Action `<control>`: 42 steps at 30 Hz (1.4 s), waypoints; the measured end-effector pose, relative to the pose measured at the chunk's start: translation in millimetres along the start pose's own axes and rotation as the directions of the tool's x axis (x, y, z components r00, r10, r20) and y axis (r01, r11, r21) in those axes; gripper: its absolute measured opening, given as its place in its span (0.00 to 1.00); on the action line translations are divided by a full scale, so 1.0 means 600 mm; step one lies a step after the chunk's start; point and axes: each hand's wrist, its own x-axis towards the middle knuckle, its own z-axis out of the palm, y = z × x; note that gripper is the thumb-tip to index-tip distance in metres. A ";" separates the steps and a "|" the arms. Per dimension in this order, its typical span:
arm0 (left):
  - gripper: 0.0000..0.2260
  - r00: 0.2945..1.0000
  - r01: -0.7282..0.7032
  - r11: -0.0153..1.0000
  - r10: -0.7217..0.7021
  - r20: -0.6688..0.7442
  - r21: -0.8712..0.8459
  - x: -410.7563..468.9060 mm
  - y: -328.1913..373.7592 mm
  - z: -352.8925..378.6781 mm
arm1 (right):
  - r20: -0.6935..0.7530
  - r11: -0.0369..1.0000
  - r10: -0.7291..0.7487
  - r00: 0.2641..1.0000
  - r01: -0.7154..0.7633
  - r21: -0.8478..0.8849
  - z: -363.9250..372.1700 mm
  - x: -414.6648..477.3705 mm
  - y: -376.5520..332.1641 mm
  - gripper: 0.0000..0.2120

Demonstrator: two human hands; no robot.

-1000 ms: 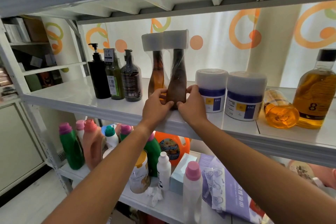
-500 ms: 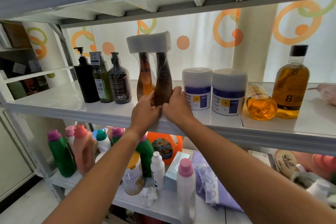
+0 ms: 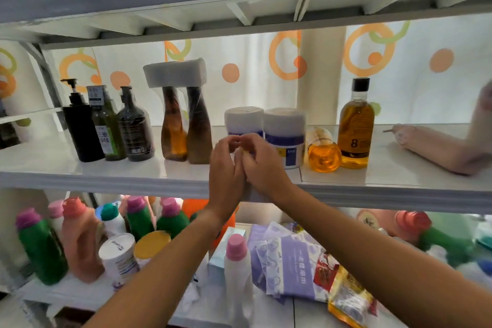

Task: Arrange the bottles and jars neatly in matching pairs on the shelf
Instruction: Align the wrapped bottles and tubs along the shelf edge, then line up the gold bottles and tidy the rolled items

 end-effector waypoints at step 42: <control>0.26 0.929 0.278 0.897 -0.160 0.335 -0.343 0.029 0.291 0.322 | -0.313 0.883 0.302 0.900 -0.388 -0.265 -0.399 -0.015 0.185 0.28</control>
